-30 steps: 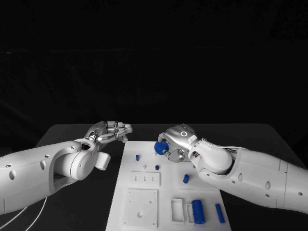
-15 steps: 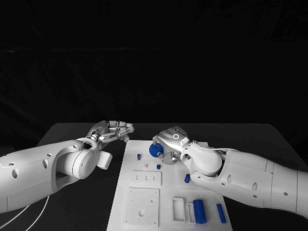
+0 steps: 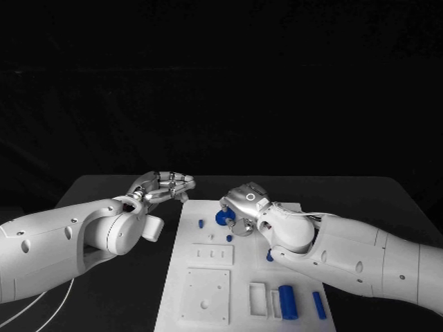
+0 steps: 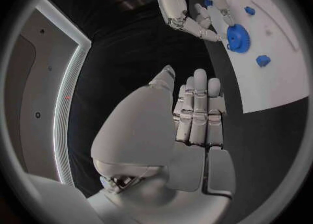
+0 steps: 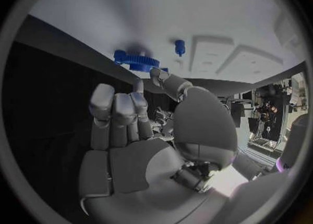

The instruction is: Assemble the parts on the task board

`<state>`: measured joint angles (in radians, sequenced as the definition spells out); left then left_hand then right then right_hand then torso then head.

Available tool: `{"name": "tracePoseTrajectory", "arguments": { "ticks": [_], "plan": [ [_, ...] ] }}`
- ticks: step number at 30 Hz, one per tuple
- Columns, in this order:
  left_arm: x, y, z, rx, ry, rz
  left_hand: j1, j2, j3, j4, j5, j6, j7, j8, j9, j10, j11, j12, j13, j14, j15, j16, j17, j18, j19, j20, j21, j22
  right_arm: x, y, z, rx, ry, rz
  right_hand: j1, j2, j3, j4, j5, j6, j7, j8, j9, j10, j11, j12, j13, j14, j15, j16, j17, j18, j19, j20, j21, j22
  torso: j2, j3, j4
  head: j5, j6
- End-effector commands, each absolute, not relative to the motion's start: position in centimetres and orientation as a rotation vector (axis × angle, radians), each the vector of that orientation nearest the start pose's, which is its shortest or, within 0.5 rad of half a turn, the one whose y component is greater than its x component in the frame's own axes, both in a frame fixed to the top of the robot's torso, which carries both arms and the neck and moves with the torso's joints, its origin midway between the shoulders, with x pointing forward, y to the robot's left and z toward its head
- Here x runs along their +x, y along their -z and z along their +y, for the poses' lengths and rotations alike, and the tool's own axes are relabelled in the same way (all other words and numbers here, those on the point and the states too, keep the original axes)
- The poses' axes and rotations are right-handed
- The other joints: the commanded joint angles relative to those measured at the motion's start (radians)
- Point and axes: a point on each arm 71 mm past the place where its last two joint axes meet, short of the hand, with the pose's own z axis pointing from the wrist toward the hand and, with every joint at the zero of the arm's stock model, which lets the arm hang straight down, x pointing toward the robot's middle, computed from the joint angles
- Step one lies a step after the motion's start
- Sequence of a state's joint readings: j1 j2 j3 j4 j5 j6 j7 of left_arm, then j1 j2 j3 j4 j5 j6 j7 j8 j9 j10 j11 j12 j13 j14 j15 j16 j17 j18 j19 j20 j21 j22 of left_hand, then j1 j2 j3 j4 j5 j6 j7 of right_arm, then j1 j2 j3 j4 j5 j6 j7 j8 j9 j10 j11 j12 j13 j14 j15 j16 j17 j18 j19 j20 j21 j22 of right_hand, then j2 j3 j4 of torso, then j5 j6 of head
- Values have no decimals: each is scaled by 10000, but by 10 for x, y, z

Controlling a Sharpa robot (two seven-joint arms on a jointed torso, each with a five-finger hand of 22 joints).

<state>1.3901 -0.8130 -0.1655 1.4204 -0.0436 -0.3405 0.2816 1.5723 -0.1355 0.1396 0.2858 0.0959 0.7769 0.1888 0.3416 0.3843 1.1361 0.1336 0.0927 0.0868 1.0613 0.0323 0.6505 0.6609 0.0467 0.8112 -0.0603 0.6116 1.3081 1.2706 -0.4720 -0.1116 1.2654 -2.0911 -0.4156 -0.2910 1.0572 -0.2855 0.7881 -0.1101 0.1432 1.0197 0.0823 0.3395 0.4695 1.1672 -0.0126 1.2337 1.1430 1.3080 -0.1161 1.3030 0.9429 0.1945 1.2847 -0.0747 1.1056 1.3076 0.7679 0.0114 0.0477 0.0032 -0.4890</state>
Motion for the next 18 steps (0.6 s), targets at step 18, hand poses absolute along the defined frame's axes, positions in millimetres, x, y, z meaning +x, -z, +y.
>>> {"name": "tracePoseTrajectory", "arguments": {
  "ticks": [18],
  "plan": [
    [526, 138, 228, -10045, 13720, 14620, 21, -48, 48, 5, 37, -33, 54, -54, 7, 0, 38, -49, -11, -74, -10, 62, -18, 123, -14, -77, 64, 123, 521, 174, -78, -6572, -3251, 12941, -103, -118, -243, -54, -142, -123, 210, -194, -44, -329, 48, -298, -214, 27, 18, -108, 3, 673, -34, 9, -1, 127, -7, 10, -35, 56, -26]
  ]
}}
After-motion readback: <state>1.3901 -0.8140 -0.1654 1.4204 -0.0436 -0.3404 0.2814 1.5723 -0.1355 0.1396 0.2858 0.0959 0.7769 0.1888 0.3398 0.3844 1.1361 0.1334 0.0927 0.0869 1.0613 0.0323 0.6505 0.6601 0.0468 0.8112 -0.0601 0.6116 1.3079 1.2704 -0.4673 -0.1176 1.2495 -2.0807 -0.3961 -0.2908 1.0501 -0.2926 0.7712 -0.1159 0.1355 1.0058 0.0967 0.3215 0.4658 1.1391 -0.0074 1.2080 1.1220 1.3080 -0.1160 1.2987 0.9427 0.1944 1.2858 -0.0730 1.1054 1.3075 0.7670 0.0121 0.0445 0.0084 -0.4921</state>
